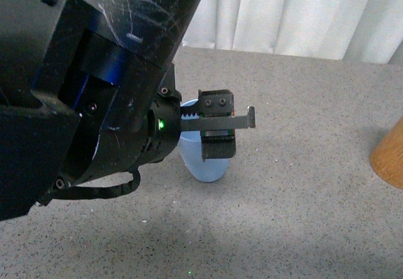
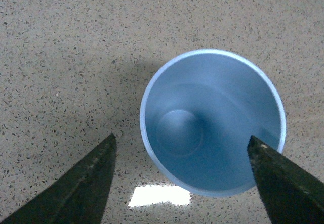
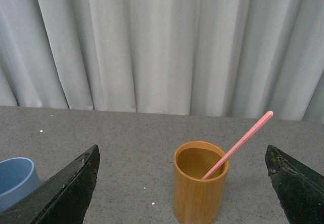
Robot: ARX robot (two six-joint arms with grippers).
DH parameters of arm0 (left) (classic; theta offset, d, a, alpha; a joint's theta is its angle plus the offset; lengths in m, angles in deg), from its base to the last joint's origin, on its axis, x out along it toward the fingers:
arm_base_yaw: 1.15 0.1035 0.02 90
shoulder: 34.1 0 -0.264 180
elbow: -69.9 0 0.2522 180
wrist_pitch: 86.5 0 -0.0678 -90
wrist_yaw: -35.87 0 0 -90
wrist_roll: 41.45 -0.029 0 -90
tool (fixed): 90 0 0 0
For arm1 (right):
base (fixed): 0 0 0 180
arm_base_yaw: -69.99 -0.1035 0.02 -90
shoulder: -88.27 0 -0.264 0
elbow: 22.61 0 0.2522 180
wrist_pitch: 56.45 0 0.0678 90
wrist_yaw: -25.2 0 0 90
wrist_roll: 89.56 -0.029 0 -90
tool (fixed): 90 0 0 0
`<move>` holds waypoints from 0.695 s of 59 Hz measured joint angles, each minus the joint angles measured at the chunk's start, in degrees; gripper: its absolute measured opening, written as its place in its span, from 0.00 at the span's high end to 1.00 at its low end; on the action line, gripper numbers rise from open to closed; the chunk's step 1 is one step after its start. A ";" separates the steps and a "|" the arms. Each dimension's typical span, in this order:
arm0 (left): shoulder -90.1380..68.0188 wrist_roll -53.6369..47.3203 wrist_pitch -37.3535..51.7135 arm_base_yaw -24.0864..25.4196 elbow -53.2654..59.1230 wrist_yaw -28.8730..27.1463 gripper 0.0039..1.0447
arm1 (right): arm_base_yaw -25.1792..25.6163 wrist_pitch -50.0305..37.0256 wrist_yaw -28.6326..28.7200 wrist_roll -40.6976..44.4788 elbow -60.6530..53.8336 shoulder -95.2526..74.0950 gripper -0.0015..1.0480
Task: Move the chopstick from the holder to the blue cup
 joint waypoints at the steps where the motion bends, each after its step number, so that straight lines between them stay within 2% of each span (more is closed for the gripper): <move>1: 0.11 0.13 -0.07 0.11 -0.02 0.15 0.23 | 0.00 0.00 0.00 0.00 -0.02 0.00 0.09; 6: 0.92 0.83 -0.26 1.14 -0.13 0.44 0.09 | 0.00 0.00 0.00 0.00 0.00 0.00 0.09; 9: 1.29 1.03 -0.52 1.70 -0.15 0.59 0.04 | -0.02 0.00 0.00 0.00 0.00 0.00 0.09; 23: 3.50 3.17 -1.62 5.25 0.57 2.34 0.06 | -0.02 0.00 0.00 0.00 -0.02 0.00 0.09; 29: 6.23 4.04 -1.99 8.46 2.29 4.07 0.06 | 0.00 0.00 0.00 0.00 -0.02 0.00 0.09; 30: 6.25 3.02 -0.74 8.87 2.91 3.26 0.07 | 0.00 0.00 0.00 0.00 -0.02 0.00 0.09; 32: 5.62 0.55 7.34 9.77 5.44 -0.63 0.12 | 0.00 0.00 0.00 0.00 -0.02 0.00 0.09; 34: 4.87 -5.49 20.59 11.41 9.77 -4.33 0.19 | 0.00 0.00 0.02 0.00 0.00 0.00 0.09; 37: 4.90 -11.13 32.09 13.99 14.84 -3.65 0.26 | 0.00 0.00 0.17 0.00 -0.02 0.00 0.09; 39: 6.12 -16.11 41.51 17.18 19.58 -1.75 0.32 | 0.00 0.00 -0.07 0.00 0.00 0.00 0.09; 41: 7.74 -18.58 47.06 19.78 22.53 0.26 0.38 | 0.00 0.00 -0.04 0.00 0.00 0.00 0.09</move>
